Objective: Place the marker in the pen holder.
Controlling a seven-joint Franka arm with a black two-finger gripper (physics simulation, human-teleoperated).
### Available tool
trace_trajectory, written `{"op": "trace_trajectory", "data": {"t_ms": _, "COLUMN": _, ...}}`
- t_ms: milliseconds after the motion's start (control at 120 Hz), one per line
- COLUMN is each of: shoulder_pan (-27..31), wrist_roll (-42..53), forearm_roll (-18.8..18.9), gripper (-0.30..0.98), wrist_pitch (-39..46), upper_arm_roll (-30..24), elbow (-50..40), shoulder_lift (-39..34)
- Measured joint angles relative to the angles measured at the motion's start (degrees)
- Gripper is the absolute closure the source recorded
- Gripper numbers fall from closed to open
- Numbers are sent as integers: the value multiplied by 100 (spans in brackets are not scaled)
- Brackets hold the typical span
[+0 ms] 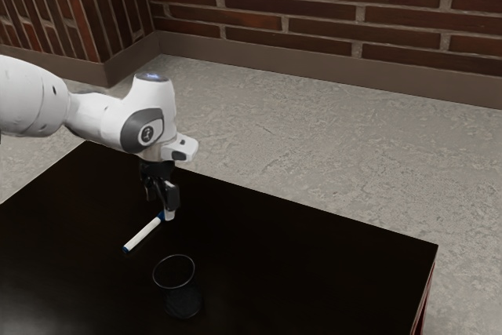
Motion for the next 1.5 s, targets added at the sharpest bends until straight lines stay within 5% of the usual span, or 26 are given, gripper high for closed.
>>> {"op": "trace_trajectory", "data": {"t_ms": 200, "shoulder_pan": 28, "wrist_roll": 40, "forearm_roll": -87, "gripper": 0, "wrist_pitch": 870, "upper_arm_roll": 109, "elbow": -289, "shoulder_lift": 55}}
{"op": "trace_trajectory", "data": {"t_ms": 1083, "shoulder_pan": 54, "wrist_roll": -1705, "forearm_roll": 140, "gripper": 0, "wrist_pitch": 1385, "upper_arm_roll": 280, "elbow": -394, "shoulder_lift": 414}}
{"op": "trace_trajectory", "data": {"t_ms": 1500, "shoulder_pan": 80, "wrist_roll": -1428, "forearm_roll": -823, "gripper": 1, "wrist_pitch": 1886, "upper_arm_roll": 272, "elbow": -497, "shoulder_lift": 378}}
